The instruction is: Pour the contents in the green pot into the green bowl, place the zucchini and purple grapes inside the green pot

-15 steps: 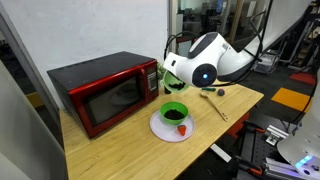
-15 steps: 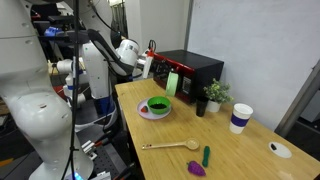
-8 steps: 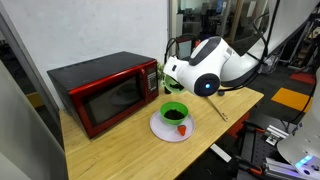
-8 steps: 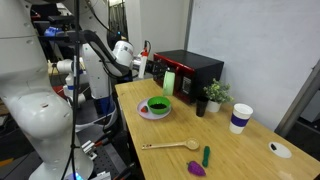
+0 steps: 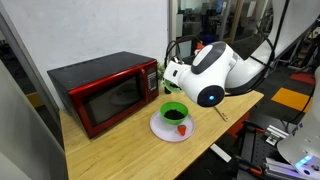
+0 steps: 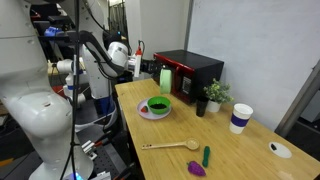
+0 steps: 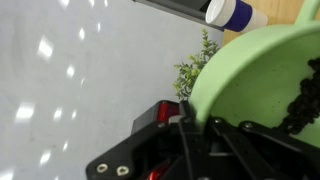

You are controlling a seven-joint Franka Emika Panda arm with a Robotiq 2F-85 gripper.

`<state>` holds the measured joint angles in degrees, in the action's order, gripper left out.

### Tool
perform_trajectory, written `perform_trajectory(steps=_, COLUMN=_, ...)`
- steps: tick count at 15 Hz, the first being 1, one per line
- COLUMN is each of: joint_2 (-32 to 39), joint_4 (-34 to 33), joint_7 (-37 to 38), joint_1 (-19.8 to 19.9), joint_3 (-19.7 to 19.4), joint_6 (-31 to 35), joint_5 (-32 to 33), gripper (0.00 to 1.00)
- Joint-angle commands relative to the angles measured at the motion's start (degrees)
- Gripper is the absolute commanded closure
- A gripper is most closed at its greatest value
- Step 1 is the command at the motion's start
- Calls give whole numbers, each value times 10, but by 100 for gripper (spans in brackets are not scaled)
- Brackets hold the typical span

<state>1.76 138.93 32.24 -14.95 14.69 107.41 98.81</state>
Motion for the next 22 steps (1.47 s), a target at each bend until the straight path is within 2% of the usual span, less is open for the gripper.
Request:
perform_trajectory(steps=1, joint_2=-4, joint_4=14, joint_7=-9, joint_1=-6, joint_3=7, joint_6=-32, joint_5=25, gripper=98)
perform_trajectory(steps=13, joint_2=-2, joint_4=40, joint_7=-8, joint_1=-13, joint_3=15, joint_6=-71, joint_5=96, gripper=98)
perform_trajectory(steps=22, joint_2=11, joint_4=61, joint_7=0, joint_1=-28, joint_3=33, joint_6=-95, joint_5=101, gripper=98)
